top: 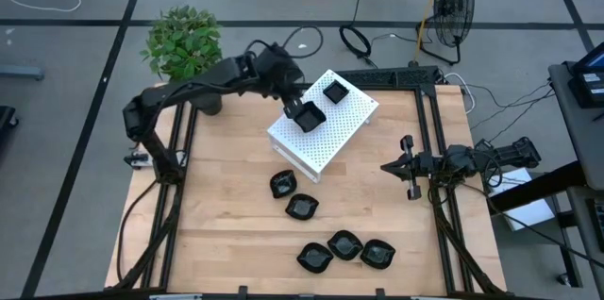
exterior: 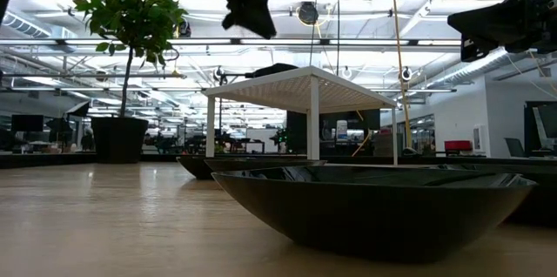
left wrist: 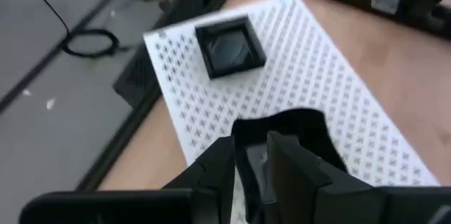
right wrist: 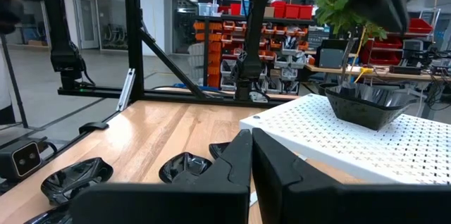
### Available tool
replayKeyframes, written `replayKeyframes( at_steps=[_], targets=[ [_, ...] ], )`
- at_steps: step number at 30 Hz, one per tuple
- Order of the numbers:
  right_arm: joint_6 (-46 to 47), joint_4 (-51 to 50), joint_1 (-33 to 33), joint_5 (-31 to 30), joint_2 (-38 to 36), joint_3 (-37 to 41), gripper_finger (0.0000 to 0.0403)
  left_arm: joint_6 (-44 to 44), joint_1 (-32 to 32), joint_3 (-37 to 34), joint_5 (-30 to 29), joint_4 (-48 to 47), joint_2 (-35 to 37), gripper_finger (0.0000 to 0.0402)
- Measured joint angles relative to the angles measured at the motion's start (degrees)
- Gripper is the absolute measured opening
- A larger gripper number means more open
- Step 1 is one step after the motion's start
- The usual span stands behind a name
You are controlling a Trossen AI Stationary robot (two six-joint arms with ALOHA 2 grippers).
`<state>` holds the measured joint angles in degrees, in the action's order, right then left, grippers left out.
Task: Pick & Place Mini shaped plates
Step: Put the leaf shaped plate on the shelf
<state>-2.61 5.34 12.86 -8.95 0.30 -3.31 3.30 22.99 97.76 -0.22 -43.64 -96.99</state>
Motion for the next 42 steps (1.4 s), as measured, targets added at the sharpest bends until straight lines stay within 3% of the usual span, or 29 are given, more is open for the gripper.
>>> replayKeyframes(
  at_steps=[6,11,13,15,18,22,25,31,42],
  targets=[
    [0.0,0.0,0.0,0.0,0.0,0.0,0.0000,-1.0,-2.5,0.0,2.2,3.0,3.5,0.0088],
    [0.0,0.0,0.0,0.0,0.0,0.0,0.0000,8.6,-7.4,0.1,19.0,-2.2,6.8,0.0088],
    [0.0,0.0,0.0,0.0,0.0,0.0,0.0000,10.3,-10.9,0.1,21.9,-5.1,7.2,0.0088],
    [0.0,0.0,0.0,0.0,0.0,0.0,0.0000,10.2,-14.9,0.1,20.4,-8.2,7.1,0.0088],
    [0.0,0.0,0.0,0.0,0.0,0.0,0.0000,13.1,-21.2,0.0,13.0,-15.1,7.0,0.0088],
    [0.0,0.0,0.0,0.0,0.0,0.0,0.0000,32.9,-27.9,-3.3,-2.5,-24.3,6.0,0.0088],
    [0.0,0.0,0.0,0.0,0.0,0.0,0.0000,46.0,-30.6,-10.0,-9.2,-24.7,6.2,0.0088],
    [0.0,0.0,0.0,0.0,0.0,0.0,0.0000,61.2,-30.5,-25.8,-8.0,-22.8,6.3,0.0099],
    [0.0,0.0,0.0,0.0,0.0,0.0,0.0000,61.8,-25.9,-41.6,-5.4,4.5,6.3,0.0228]
  ],
)
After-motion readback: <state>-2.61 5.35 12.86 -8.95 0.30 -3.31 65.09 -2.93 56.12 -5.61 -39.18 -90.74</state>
